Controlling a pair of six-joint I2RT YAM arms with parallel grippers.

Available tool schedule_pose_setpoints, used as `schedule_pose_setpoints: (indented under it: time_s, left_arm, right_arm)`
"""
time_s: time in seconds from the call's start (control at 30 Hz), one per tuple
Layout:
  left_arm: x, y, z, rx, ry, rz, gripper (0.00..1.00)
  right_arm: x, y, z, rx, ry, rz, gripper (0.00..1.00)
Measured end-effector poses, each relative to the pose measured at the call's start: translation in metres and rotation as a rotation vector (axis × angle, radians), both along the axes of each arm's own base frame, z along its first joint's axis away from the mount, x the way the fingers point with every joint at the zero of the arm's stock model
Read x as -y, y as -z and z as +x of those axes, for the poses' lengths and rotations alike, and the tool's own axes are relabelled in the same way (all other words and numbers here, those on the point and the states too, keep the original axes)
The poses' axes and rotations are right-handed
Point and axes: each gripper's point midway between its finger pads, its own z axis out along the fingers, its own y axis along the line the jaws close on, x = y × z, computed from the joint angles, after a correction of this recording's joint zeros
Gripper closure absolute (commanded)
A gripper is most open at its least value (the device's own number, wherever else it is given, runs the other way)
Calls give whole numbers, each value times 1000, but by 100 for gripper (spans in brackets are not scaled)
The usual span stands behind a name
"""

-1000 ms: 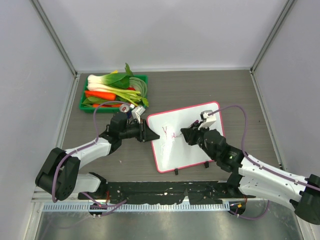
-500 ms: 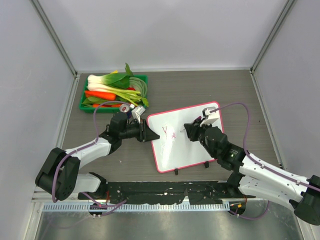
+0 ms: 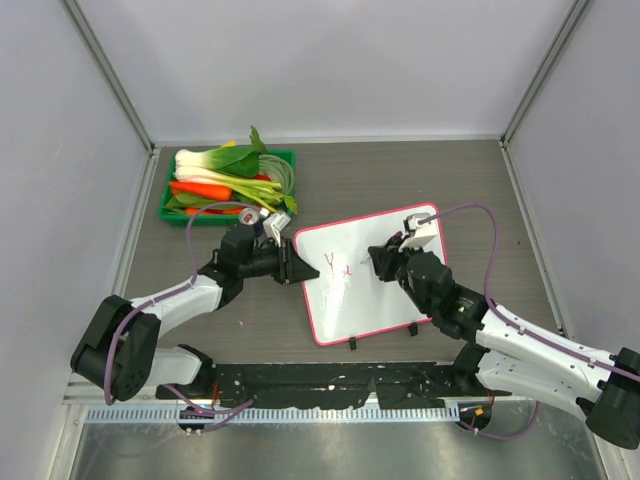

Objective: Write a sentence on the whiteboard

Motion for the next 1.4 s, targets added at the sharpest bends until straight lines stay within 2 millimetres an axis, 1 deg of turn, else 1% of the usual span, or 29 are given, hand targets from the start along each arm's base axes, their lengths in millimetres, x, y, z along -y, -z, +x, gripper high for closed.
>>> schedule_pose_setpoints:
  time_s: [0.3, 0.63, 0.87, 1.07, 1.23, 1.4]
  left_arm:
    - [0, 0, 0, 0, 0, 0, 100]
    - [0, 0, 0, -1, 0, 0, 100]
    - [0, 0, 0, -1, 0, 0, 100]
    - [0, 0, 0, -1, 0, 0, 100]
    - [0, 0, 0, -1, 0, 0, 100]
    - [0, 0, 0, 0, 1, 0, 100]
  right_arm:
    - [-7, 1, -1, -8, -33, 16, 99]
    - [-12, 8, -7, -35, -67, 37, 99]
    - [-6, 15, -14, -49, -60, 57, 99]
    - [-3, 15, -13, -49, -45, 54, 99]
    - [0, 13, -11, -39, -29, 52, 99]
    - [9, 3, -10, -5, -3, 54, 99]
